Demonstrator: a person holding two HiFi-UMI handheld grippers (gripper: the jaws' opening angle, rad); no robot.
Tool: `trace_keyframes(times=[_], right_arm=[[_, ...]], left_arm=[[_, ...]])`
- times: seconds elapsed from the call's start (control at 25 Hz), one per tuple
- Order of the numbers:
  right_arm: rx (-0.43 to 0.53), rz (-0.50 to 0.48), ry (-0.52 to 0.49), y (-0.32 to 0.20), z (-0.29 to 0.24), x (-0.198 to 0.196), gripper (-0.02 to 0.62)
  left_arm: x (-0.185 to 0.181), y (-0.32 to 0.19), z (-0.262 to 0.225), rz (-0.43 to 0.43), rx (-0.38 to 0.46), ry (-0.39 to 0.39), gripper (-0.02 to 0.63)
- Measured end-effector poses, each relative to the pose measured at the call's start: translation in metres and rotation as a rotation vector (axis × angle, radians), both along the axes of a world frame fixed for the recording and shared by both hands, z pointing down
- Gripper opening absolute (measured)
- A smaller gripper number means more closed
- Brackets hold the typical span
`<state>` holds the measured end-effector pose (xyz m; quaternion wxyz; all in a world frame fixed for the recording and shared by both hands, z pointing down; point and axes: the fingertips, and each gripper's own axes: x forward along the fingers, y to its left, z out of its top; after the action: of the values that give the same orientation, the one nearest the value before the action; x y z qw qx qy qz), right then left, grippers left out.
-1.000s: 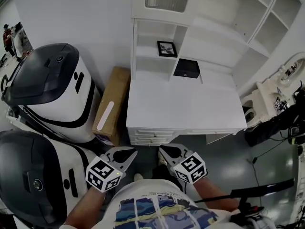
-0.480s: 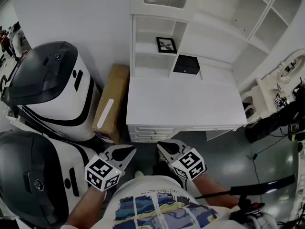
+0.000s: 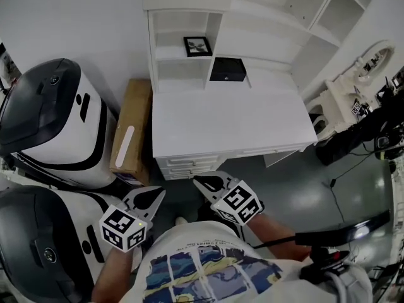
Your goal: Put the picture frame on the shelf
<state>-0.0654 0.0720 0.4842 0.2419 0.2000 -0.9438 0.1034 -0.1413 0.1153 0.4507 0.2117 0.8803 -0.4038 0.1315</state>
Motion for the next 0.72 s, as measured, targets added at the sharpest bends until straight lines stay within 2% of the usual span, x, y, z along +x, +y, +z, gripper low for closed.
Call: trace_keyframes(times=[0.72], right_arm=[[-0.022,-0.004,-0.004,-0.003,0.006,0.008,0.025]], left_arm=[[0.013,-0.008,0.006,0.017,-0.026,-0.009,0.012]])
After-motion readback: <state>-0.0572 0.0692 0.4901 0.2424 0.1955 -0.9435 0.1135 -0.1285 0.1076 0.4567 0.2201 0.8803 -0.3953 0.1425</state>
